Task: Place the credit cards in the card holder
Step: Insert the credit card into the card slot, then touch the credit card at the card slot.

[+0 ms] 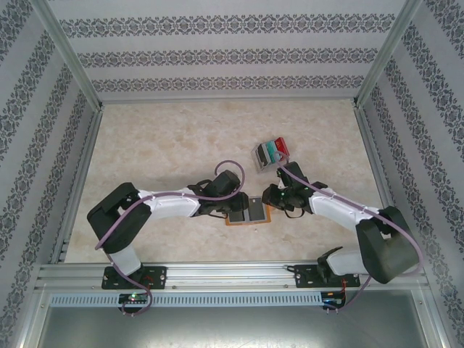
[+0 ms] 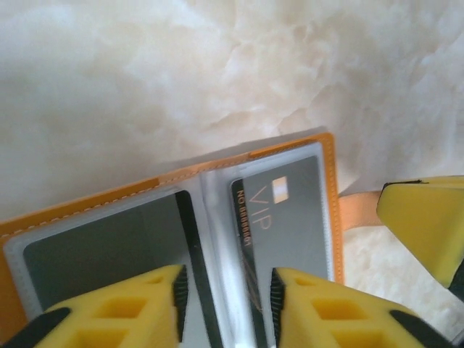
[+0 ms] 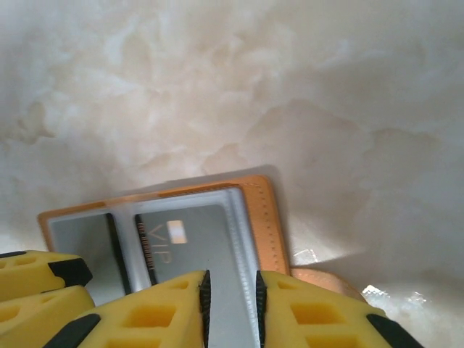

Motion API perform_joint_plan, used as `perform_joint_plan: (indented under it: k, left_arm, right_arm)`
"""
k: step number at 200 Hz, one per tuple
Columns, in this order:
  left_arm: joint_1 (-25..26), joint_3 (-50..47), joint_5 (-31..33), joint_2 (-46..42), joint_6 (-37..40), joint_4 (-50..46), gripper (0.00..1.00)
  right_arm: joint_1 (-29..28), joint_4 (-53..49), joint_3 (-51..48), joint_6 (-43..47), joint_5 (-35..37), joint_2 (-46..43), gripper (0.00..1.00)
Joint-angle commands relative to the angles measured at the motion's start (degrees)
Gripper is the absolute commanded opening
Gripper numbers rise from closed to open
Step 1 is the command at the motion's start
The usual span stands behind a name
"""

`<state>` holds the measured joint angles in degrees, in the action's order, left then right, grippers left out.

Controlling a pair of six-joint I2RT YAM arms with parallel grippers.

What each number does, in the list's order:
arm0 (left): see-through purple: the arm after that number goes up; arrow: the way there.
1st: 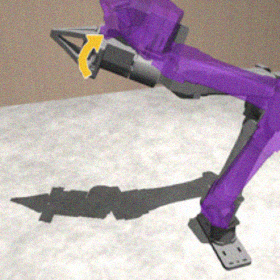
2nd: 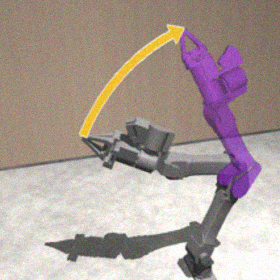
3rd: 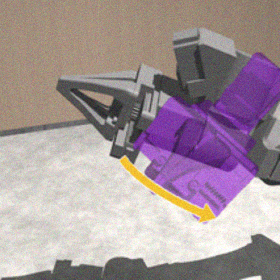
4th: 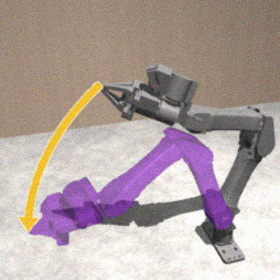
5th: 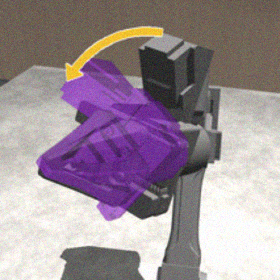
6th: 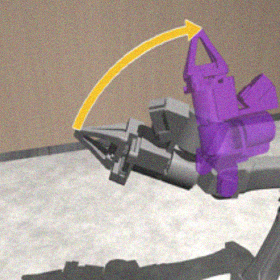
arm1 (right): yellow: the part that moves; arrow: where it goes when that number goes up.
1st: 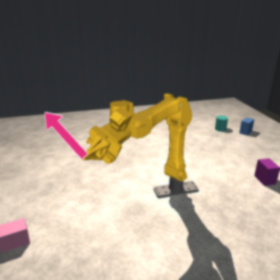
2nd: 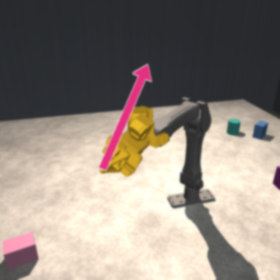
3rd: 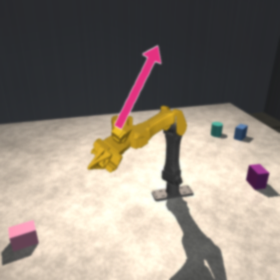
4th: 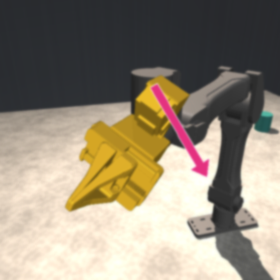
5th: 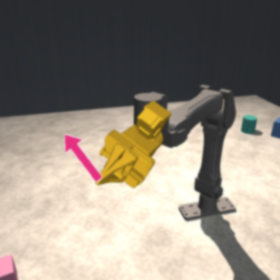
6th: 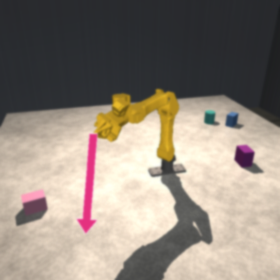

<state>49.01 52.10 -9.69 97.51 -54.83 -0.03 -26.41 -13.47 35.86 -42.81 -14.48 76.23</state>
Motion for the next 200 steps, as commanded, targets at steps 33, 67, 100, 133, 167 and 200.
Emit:
perform_joint_plan:
  k: [33, 67, 100, 133, 167, 200]
  left_arm:
    - [0.1, -1.4, 6.1, -4.2, 0.8, -5.3, 0.22]
    - [0.1, -3.5, 5.2, -3.6, -1.4, -3.9, 0.17]
    - [0.1, -5.7, 4.6, -2.5, -3.4, -1.4, 0.15]
    - [0.1, -6.0, 4.1, -1.2, -3.7, -0.5, 0.14]
    - [0.1, -7.0, 5.2, 0.5, -4.5, -0.8, 0.12]
    - [0.1, -8.7, 5.7, 1.8, -5.7, -0.4, 0.10]
  right_arm:
    - [-4.7, -1.0, 4.4, 1.1, 0.3, 0.8, 0.05]
    - [-8.5, -0.8, 6.6, 0.6, -0.7, 6.8, 0.01]
    - [-10.4, 0.4, 7.7, 0.2, -3.0, 10.6, 0.00]
    - [-11.6, -0.9, 9.5, 0.9, -3.4, 14.1, 0.01]
    - [-11.6, -5.5, 9.8, 0.8, 1.3, 17.3, 0.01]
    - [-11.2, -8.8, 9.5, 1.7, 5.9, 15.6, 0.02]
